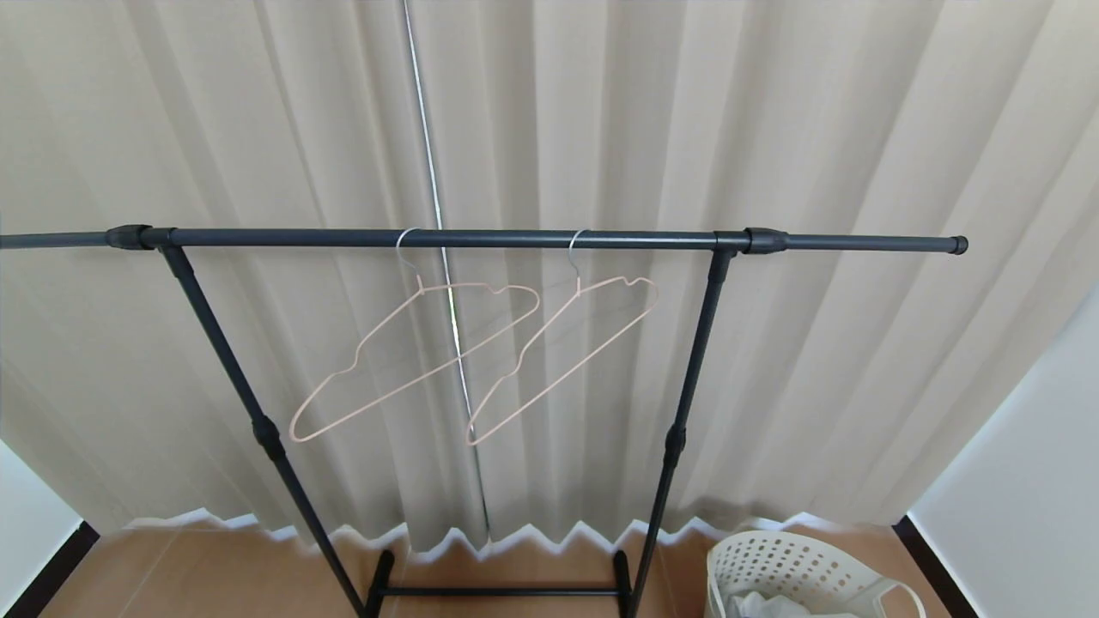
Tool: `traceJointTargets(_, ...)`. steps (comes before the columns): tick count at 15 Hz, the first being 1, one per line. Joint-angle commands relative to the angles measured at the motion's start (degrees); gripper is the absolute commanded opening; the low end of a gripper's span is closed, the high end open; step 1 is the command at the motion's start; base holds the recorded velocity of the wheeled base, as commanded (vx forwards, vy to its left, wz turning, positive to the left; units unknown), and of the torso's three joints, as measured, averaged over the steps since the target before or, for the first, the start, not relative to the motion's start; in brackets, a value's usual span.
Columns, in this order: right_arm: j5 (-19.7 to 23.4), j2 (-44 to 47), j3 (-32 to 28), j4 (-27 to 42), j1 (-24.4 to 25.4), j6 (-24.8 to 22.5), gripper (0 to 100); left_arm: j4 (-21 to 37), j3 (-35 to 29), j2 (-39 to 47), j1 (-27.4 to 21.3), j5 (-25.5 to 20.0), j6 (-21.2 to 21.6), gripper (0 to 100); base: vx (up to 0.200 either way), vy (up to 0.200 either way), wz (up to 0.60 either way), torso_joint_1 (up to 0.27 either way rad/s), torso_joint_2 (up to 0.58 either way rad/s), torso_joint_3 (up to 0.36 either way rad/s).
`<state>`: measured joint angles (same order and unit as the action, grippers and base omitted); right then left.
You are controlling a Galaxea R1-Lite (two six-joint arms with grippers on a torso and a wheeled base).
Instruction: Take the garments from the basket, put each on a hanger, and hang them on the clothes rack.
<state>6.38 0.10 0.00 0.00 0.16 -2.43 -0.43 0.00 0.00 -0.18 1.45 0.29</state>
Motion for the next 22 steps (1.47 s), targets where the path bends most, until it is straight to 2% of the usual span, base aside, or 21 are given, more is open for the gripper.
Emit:
traceJointTargets(1, 0.0, 0.0, 0.0, 0.0, 0.0, 0.1, 100, 0.0, 0.0, 0.0, 0.0, 0.0, 0.0, 100, 0.000, 0.000, 0.00, 0.000, 0.00, 0.000)
traceJointTargets(8, 0.0, 0.0, 0.0, 0.0, 0.0, 0.4, 100, 0.0, 0.0, 0.0, 0.1, -0.1, -0.3, 100, 0.000, 0.000, 0.00, -0.008, 0.01, 0.010)
traceJointTargets(22, 0.0, 0.0, 0.0, 0.1, 0.0, 0.3, 100, 0.0, 0.0, 0.0, 0.1, -0.1, -0.4, 100, 0.000, 0.000, 0.00, -0.147, 0.37, 0.213)
